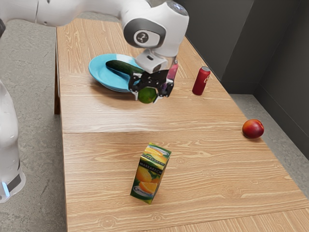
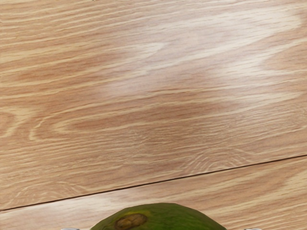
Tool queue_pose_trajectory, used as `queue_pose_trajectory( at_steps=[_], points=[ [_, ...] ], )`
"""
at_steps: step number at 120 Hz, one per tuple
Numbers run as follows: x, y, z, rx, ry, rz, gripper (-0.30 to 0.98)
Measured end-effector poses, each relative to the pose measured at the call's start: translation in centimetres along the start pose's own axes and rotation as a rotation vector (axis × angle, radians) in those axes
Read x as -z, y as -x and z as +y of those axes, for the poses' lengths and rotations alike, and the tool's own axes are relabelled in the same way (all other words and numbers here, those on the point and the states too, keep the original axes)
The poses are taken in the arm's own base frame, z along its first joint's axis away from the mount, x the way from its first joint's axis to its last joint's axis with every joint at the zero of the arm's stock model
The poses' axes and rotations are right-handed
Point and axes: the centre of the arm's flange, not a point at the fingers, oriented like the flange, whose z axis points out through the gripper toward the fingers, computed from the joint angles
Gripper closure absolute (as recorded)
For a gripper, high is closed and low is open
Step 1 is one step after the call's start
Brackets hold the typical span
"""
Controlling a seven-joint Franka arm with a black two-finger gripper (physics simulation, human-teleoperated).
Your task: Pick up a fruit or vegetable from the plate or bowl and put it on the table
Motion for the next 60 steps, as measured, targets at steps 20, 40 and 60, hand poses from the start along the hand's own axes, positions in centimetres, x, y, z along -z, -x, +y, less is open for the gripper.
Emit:
queue_pose_trajectory(
  at_steps=[20, 40, 60],
  points=[
    [-0.2, -0.29, -0.16, 0.062, 0.006, 0.006, 0.14],
    [-0.28, 0.06, -0.11, 0.129, 0.014, 0.011, 0.04],
    [-0.3, 0.17, -0.06, 0.177, 0.018, 0.012, 0.01]
  ],
)
